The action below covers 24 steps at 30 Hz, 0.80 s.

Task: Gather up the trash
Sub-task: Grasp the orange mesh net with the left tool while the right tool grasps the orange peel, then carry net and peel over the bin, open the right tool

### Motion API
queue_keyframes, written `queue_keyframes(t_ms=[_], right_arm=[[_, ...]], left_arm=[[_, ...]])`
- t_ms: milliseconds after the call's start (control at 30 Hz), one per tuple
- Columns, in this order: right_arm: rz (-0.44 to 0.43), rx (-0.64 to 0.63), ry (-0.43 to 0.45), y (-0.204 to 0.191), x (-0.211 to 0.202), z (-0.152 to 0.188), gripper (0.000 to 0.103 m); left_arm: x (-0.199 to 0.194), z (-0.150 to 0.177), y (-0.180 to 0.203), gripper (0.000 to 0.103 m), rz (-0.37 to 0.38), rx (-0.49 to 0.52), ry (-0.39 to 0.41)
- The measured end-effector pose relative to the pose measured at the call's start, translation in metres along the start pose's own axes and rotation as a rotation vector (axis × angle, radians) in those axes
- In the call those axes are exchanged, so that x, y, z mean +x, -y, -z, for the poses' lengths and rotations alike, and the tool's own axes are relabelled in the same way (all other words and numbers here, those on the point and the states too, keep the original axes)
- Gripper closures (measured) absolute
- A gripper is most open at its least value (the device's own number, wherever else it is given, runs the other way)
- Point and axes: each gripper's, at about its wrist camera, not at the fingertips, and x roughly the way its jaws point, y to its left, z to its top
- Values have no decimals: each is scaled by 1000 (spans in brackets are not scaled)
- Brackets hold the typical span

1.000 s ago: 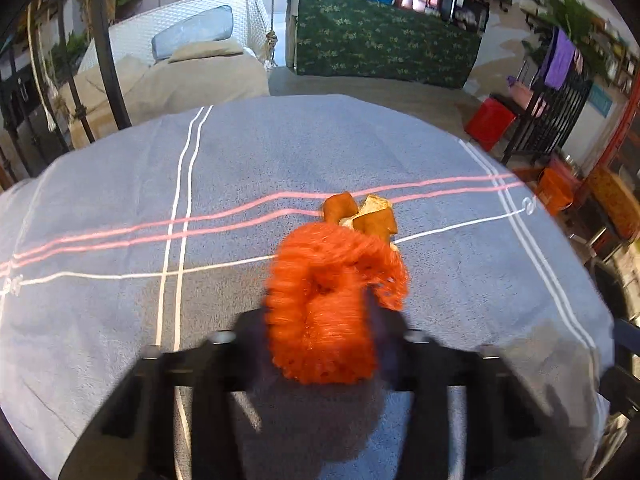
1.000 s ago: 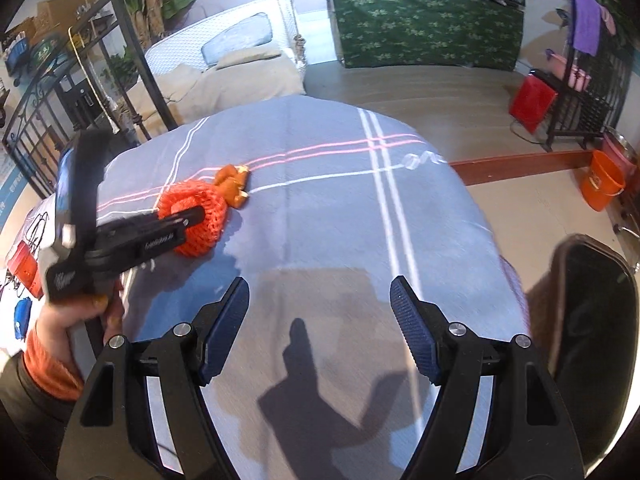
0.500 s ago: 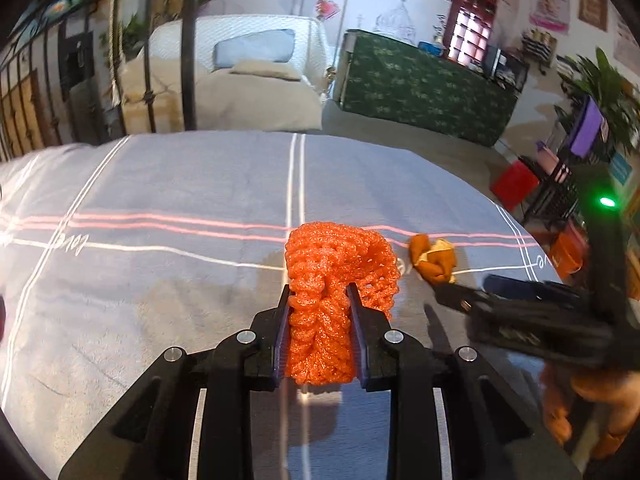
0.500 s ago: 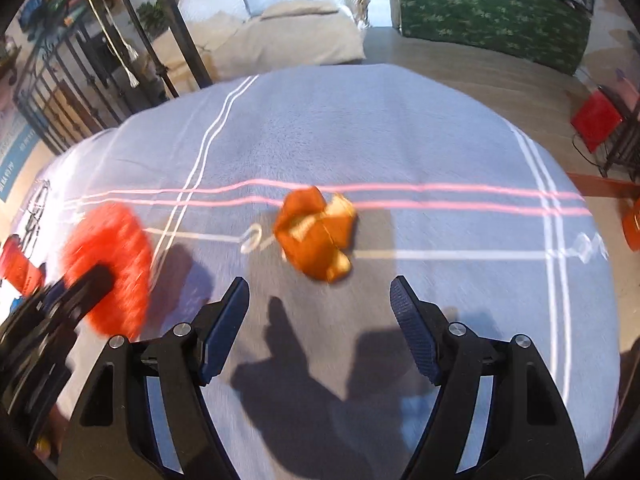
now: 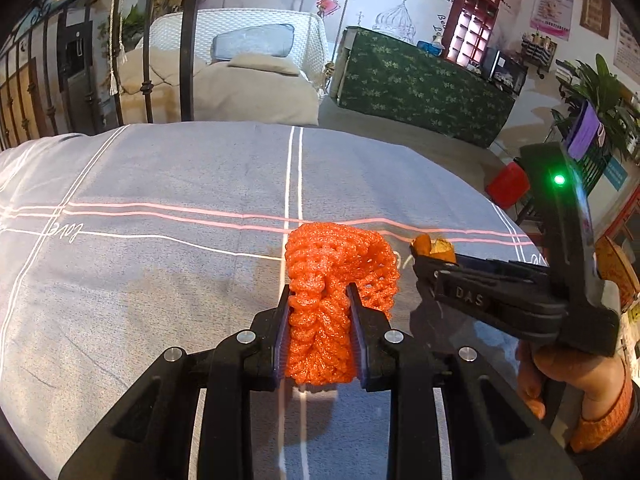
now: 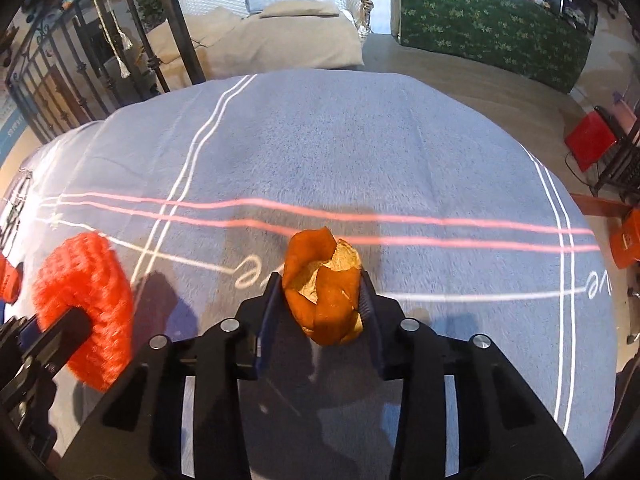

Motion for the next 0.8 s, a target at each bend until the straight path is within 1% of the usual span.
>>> queue_keyframes(t_ms=[200,333,533,800], right_arm=[[-11,-13,61,0,-35,19,66],[-19,11,87,9,-59,33,66],[24,27,133,25,-93,63,66],[70,90,157,61,-127,112,66]], left_arm=[[-10,3,7,77,18,20,12],[-19,7,15,77,30,42,19],[-29,15,30,77,66,68,15],[-41,32,66,77,125,139,10]])
